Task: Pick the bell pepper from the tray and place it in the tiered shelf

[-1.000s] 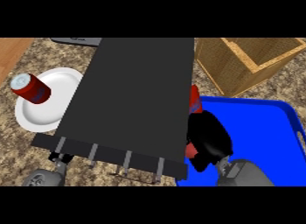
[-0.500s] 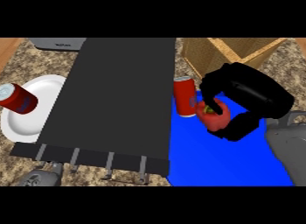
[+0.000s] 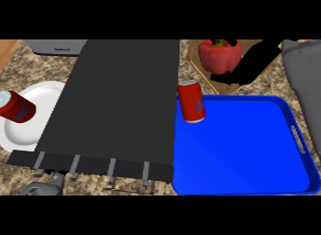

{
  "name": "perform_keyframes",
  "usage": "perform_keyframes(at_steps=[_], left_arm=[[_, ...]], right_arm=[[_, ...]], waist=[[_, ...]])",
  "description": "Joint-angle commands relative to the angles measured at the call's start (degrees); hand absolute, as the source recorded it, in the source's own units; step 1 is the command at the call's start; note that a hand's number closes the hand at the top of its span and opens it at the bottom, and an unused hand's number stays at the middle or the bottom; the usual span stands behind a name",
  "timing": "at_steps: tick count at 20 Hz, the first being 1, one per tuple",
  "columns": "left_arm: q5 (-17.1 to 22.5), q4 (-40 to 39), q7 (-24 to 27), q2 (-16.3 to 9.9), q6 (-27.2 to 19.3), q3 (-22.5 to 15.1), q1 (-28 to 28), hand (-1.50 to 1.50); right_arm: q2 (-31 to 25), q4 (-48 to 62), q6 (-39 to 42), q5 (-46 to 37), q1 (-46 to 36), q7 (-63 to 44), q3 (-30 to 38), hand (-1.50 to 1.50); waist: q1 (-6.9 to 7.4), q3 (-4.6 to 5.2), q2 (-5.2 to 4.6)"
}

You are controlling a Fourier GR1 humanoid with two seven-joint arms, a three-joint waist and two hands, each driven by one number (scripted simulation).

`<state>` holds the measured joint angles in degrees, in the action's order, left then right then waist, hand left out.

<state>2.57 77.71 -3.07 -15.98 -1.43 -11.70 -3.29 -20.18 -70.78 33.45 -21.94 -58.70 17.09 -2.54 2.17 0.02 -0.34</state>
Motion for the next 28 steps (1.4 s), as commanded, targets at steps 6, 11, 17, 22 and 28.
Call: perform_keyframes(at_steps=[6, 11, 17, 22, 28], left_arm=[[-0.4, 2.3, -2.6, -0.3, 0.4, 1.7, -0.2, 0.00], [-0.2, -2.7, 0.7, -0.4, 2.4, 3.0, -0.9, 0.00], [-1.3, 0.0, 1.2, 0.5, 2.3, 1.6, 1.0, 0.00], [-2.5, 1.9, -1.0, 1.4, 1.0, 0.8, 1.7, 0.00], [-2.5, -0.2, 0.4, 2.0, 2.9, -0.2, -1.3, 0.00]], right_arm=[[10.9, 17.2, -6.5, -4.3, -16.2, -4.4, -0.5, 1.50], [14.7, 24.8, -11.6, -9.2, -21.0, 1.3, -3.3, 1.50], [20.0, 34.4, -17.7, -12.1, -23.1, 3.8, -8.1, 1.50], [20.0, 35.0, -17.0, -8.7, -22.4, 3.7, -14.7, 1.50], [20.0, 41.2, -2.4, 8.1, -20.0, -2.1, -9.4, -1.50]], waist=[[-0.69, 0.01, 0.15], [-0.57, 0.05, -0.08], [0.69, 0.08, -0.37], [0.61, 0.05, -0.06], [3.84, 0.24, -0.83]])
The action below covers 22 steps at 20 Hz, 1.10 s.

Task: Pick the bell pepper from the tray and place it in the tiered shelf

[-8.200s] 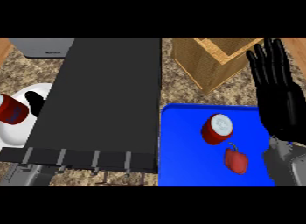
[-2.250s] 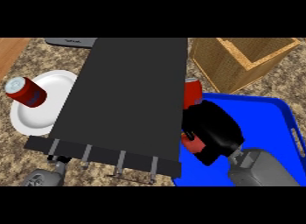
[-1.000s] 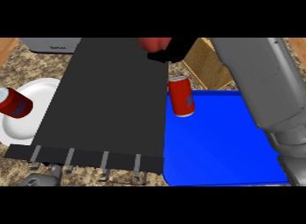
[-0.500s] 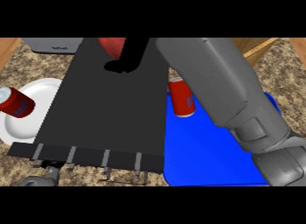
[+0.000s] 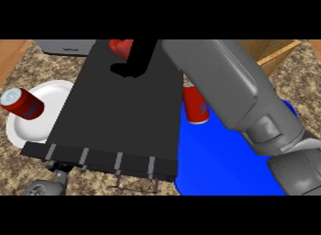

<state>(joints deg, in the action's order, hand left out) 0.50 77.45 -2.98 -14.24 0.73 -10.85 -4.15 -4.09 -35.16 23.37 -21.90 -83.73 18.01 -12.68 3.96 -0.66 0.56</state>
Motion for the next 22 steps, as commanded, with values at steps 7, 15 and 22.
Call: perform_keyframes(at_steps=[7, 15, 22], left_arm=[[-0.1, -0.2, -0.1, 0.5, 0.9, -0.6, -2.0, 0.00], [-0.3, -0.8, -1.0, 0.1, 0.5, -0.1, -1.4, 0.00], [-0.7, -0.4, -0.5, 0.2, -1.1, 1.0, -0.8, 0.00]], right_arm=[[3.8, 8.9, 10.1, 17.6, 8.2, -4.3, 5.7, -1.50], [4.0, 8.5, 0.0, 27.1, 6.5, -10.0, 17.0, -1.50], [-1.6, 12.2, -9.2, 30.3, 1.5, -15.3, 25.5, -1.50]], waist=[[2.80, 0.66, -2.13], [0.63, 0.65, -1.43], [-0.94, 0.75, -1.75]])
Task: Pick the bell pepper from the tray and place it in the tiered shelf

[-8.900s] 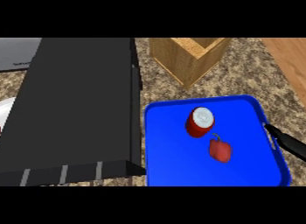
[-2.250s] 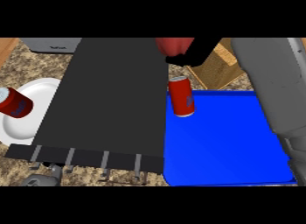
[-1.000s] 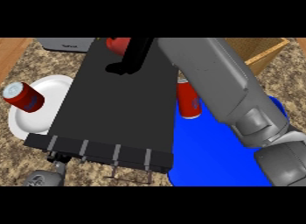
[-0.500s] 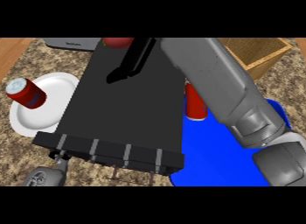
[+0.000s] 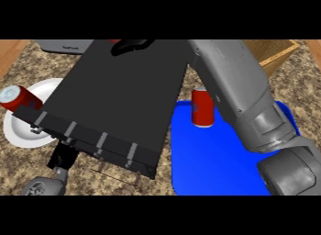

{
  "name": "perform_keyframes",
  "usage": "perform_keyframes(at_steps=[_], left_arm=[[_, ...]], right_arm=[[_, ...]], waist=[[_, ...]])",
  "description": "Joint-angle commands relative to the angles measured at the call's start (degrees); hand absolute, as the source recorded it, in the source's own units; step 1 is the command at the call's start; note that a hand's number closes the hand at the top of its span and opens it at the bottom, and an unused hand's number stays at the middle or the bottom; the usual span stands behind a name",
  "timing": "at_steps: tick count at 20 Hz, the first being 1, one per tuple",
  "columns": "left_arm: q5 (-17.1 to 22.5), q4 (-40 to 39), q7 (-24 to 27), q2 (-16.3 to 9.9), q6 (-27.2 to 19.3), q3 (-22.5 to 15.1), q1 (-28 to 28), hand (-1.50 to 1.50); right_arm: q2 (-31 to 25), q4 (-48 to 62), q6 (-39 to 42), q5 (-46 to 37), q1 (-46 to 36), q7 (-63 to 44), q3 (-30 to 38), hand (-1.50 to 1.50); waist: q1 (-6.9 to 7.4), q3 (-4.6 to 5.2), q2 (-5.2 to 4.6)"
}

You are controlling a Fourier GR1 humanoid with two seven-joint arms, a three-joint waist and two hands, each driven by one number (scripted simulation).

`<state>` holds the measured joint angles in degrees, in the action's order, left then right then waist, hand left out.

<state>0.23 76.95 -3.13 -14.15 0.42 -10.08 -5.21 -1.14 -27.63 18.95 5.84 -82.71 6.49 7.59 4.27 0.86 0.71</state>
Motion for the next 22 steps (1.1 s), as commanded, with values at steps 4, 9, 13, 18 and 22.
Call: perform_keyframes(at_steps=[4, 9, 13, 18, 22], left_arm=[[0.5, 0.0, 1.8, -1.2, 1.0, 1.0, 1.5, 0.00], [-0.1, 1.2, 0.7, 1.0, 0.2, -0.3, 0.0, 0.00], [0.8, 2.8, -0.1, -1.7, 2.1, 1.1, 0.5, 0.00], [-0.5, 0.3, 2.7, 0.5, 1.3, -0.3, 0.8, 0.00], [-1.0, -0.4, 0.7, 1.3, 1.3, -0.9, -2.3, 0.00]], right_arm=[[-13.7, 7.5, 0.2, 1.5, 1.7, -3.4, 5.5, -1.50], [-19.3, 10.7, 5.5, 1.9, 0.6, 0.5, 7.0, -1.50], [-23.3, 12.1, 12.0, -0.7, 5.7, 6.7, 5.1, -1.50], [-27.6, 13.5, 16.5, -1.1, 2.9, 7.6, 5.4, -1.50], [-27.0, 14.2, 15.8, -4.3, 4.0, 11.1, 3.0, -1.50]], waist=[[-0.90, -0.79, -2.76], [1.06, -0.87, -3.39], [1.51, -0.99, -3.46], [2.55, -0.93, -4.01], [2.71, -0.97, -4.39]])
